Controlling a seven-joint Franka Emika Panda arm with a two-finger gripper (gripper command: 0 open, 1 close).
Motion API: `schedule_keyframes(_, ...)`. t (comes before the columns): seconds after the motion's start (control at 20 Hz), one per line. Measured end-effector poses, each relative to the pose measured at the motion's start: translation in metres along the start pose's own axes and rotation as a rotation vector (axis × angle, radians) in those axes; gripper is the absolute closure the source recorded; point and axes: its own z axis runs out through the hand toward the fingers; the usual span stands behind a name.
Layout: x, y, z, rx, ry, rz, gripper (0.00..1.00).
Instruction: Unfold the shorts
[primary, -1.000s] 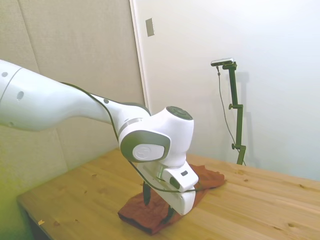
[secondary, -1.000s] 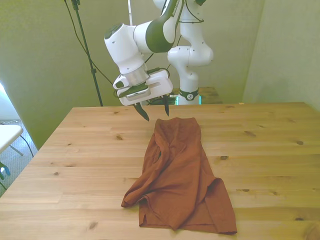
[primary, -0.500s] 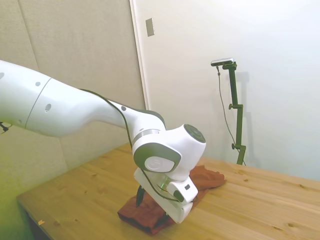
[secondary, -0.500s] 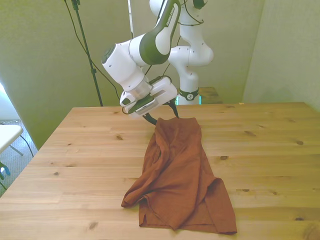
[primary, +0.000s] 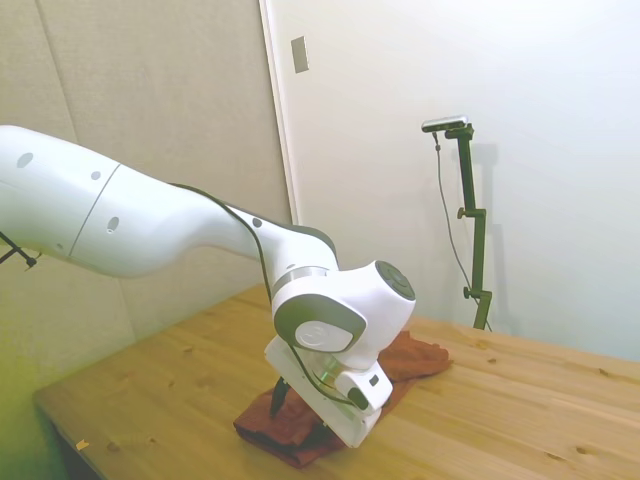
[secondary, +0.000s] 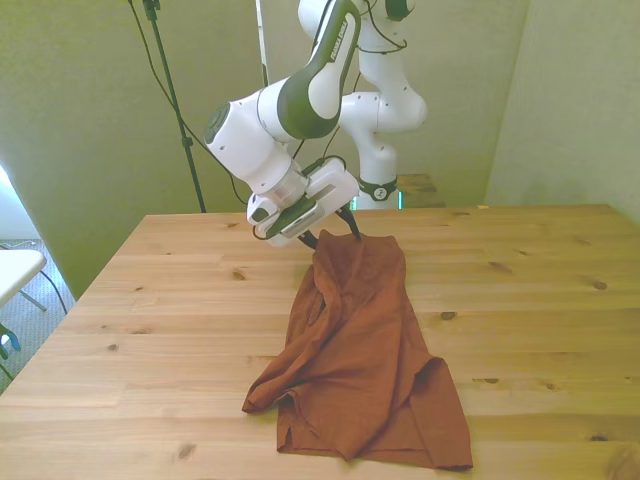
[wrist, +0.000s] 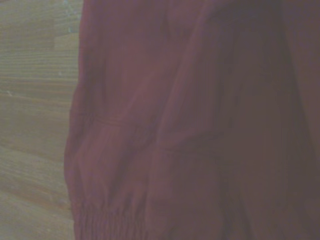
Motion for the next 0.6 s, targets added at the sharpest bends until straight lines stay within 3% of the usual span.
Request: schedule_keyframes(0.6, 0.0001, -0.0003, 0.005, -0.003, -0.01, -0.017, 1.0)
